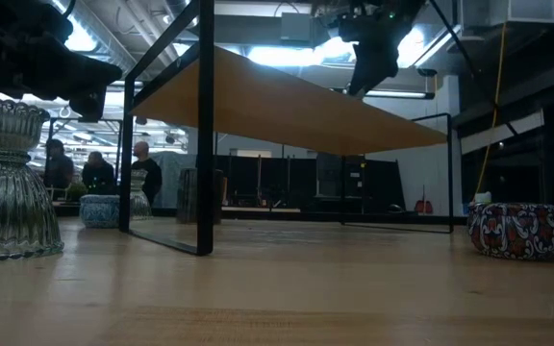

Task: Pick & Place candle stick holders
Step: Put the top right transparent candle holder on the shelf

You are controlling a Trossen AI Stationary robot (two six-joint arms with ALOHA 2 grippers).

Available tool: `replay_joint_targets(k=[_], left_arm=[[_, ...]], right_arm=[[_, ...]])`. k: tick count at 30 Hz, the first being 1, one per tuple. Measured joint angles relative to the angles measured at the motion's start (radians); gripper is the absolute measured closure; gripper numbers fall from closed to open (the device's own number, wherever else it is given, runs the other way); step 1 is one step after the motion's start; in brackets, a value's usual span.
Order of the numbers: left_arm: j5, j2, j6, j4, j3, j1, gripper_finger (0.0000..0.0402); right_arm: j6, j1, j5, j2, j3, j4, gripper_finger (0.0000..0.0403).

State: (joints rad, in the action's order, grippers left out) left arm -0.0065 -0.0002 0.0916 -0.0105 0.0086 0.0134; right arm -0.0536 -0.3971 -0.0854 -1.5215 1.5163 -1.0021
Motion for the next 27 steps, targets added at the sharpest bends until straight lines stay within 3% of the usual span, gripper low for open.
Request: replay_joint_targets(k=[9, 27], left_arm=[[0.0, 0.0, 0.0, 0.0, 0.0, 0.0, 0.039], [0.0, 0.0, 0.0, 0.0, 0.0, 0.0, 0.039]], right_arm=[[-0.034, 0.05, -0.066, 0.0, 0.0, 0.023, 0.0224], [0.003, 0.072, -0.071, 0.001, -0.046, 0.054, 0.0224]])
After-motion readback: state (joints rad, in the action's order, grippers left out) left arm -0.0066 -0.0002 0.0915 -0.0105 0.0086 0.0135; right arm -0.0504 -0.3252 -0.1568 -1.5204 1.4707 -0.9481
